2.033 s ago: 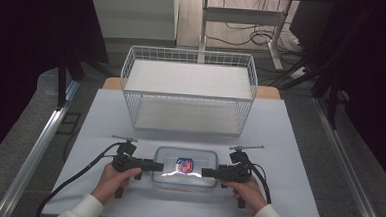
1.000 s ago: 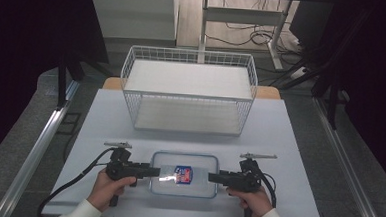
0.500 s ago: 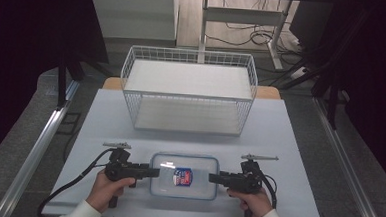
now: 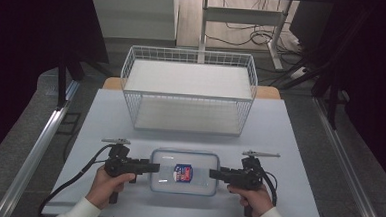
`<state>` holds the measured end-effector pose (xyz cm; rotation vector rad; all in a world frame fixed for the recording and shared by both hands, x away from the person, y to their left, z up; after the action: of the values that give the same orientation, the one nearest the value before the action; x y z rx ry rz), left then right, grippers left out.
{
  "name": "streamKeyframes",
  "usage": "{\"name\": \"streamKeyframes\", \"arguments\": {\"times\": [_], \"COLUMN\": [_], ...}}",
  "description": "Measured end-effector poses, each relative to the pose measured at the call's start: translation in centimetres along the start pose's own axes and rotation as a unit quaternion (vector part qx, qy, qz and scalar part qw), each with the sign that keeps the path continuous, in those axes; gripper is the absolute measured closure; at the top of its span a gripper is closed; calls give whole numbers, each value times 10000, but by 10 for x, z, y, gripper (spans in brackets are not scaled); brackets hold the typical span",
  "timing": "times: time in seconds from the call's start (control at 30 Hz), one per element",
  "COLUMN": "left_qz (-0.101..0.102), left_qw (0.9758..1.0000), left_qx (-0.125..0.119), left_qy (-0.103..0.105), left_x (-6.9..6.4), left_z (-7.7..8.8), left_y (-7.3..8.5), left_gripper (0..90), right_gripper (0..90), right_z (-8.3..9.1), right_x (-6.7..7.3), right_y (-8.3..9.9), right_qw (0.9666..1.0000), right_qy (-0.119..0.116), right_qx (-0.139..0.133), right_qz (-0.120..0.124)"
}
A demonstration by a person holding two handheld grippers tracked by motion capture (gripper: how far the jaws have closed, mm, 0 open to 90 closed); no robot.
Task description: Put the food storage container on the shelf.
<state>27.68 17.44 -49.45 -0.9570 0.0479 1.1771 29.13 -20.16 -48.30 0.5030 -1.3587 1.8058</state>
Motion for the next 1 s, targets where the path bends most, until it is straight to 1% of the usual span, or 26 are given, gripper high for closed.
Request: {"name": "streamKeyframes", "arguments": {"times": [0.1, 0.13, 0.2, 0.23, 0.27, 0.33, 0.37, 0.4, 0.43, 0.47, 0.5, 0.53, 0.57, 0.6, 0.63, 0.67, 0.73, 0.77, 0.8, 0.83, 1.0], "left_qz": [-8, -24, -60, -60, -64, -70, -70, -104, -104, -137, -137, -143, -143, -162, -162, -155, -189, -189, -191, -178, -151], "left_qw": [10000, 10000, 10000, 10000, 10000, 9999, 9999, 9996, 9996, 9994, 9994, 9993, 9993, 9991, 9991, 9990, 9989, 9989, 9988, 9986, 9988], "left_qx": [-18, -21, -22, -22, -68, -157, -157, -251, -251, -305, -305, -339, -339, -392, -392, -426, -438, -438, -450, -487, -455], "left_qy": [10, 8, 6, 6, 5, 5, 5, 6, 6, 8, 8, -6, -6, -29, -29, -39, -49, -49, -49, -52, -49], "left_x": [1, 3, 5, 5, 8, 11, 11, 15, 15, 19, 19, 23, 23, 27, 27, 32, 38, 38, 41, 46, 56], "left_z": [-1, -2, -2, -2, -3, -3, -3, -3, -3, -4, -4, -7, -7, -9, -9, -13, -18, -18, -20, -23, -33], "left_y": [-4, -8, -14, -14, -20, -26, -26, -34, -34, -42, -42, -50, -50, -57, -57, -64, -72, -72, -75, -82, -93], "left_gripper": [489, 490, 490, 491, 491, 491, 491, 491, 491, 491, 491, 491, 491, 490, 491, 490, 490, 490, 491, 492, 492], "right_gripper": [513, 513, 513, 513, 513, 513, 513, 513, 514, 514, 514, 514, 513, 514, 514, 514, 514, 514, 514, 514, 514], "right_z": [1, 0, -1, -1, -2, -4, -4, -6, -7, -8, -9, -10, -11, -12, -12, -15, -17, -17, -20, -21, -26], "right_x": [-1, -2, -4, -4, -5, -7, -7, -8, -8, -9, -11, -12, -15, -18, -18, -24, -30, -30, -38, -41, -55], "right_y": [-4, -8, -13, -16, -19, -27, -27, -36, -41, -46, -50, -55, -60, -64, -64, -72, -79, -79, -87, -90, -104], "right_qw": [10000, 9999, 9999, 9999, 9998, 9996, 9996, 9994, 9992, 9991, 9989, 9989, 9989, 9989, 9989, 9987, 9987, 9987, 9987, 9987, 9988], "right_qy": [11, 16, 25, 29, 23, 33, 33, 37, 44, 52, 58, 70, 62, 53, 53, 40, 33, 33, 19, 3, -1], "right_qx": [-14, -3, 12, 19, 21, 6, 6, -15, -19, -22, -16, -10, -10, -19, -19, -37, -38, -38, -38, -38, -21], "right_qz": [61, 119, 154, 167, 196, 277, 277, 355, 384, 429, 454, 461, 459, 474, 474, 500, 515, 515, 513, 506, 485]}}
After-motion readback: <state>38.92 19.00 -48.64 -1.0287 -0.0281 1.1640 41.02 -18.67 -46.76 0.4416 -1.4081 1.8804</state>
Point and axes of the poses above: each handheld gripper's, and its own axes: z roughly backward along the jaws, y roughly out of its underside, x roughly to its left, the point moved 1 cm from there along -z, roughly forward along the jaws, and after that the axes turned 15 degrees about -y, right-handed, at the moved point
